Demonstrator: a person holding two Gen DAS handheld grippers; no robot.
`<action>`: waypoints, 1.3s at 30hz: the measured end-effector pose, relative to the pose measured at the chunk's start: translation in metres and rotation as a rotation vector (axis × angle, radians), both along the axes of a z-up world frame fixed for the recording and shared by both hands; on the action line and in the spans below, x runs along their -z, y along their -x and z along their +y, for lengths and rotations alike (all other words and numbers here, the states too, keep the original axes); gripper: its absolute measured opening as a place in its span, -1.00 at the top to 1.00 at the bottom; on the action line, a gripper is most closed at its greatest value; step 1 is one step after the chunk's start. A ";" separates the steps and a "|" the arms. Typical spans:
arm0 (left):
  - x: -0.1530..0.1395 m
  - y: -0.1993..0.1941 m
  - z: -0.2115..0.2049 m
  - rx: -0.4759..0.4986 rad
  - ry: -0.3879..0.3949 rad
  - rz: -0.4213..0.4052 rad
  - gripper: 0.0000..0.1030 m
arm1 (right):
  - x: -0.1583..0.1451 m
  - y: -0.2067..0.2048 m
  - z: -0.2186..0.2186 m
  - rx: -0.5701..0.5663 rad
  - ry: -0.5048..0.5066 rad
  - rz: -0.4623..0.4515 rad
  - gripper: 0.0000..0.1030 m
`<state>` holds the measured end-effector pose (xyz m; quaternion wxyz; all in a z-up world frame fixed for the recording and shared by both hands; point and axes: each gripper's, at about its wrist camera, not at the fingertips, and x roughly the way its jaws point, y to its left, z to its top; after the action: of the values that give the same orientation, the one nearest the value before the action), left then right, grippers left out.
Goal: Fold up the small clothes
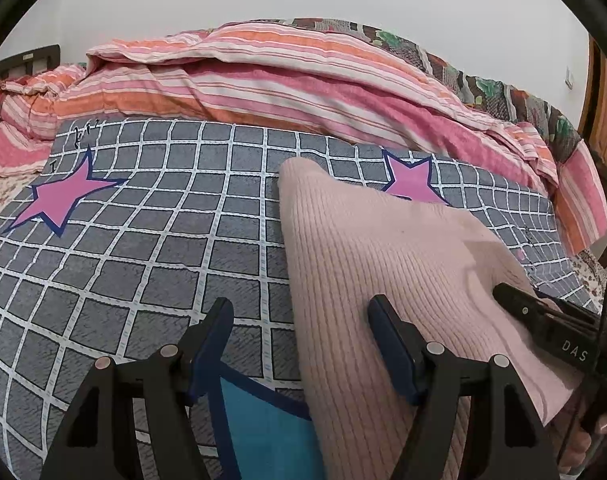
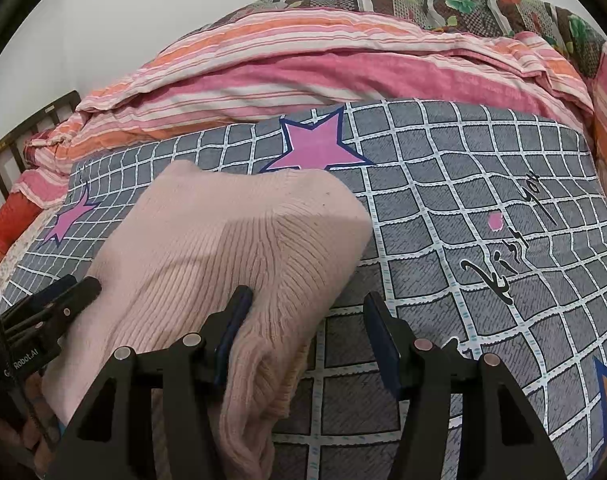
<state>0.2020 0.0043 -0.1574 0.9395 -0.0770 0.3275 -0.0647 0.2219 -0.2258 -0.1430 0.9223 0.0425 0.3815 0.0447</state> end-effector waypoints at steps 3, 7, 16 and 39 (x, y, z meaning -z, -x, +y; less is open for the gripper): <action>0.001 0.000 0.001 0.002 0.013 0.002 -0.36 | 0.000 0.000 -0.001 -0.003 -0.005 -0.005 -0.08; 0.000 0.000 0.001 0.001 0.010 0.000 -0.36 | -0.001 0.002 -0.002 0.008 -0.009 -0.008 -0.08; -0.004 0.021 0.003 0.000 0.013 -0.006 -0.36 | -0.014 0.022 -0.006 -0.003 0.009 0.028 -0.09; -0.145 0.145 -0.011 -0.034 -0.116 -0.058 -0.53 | -0.132 0.135 -0.023 0.072 0.033 -0.015 -0.25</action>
<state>0.0569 -0.0070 -0.0128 0.9524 -0.0262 0.3019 -0.0319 0.0873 -0.2486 -0.0108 0.9268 0.0404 0.3734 0.0056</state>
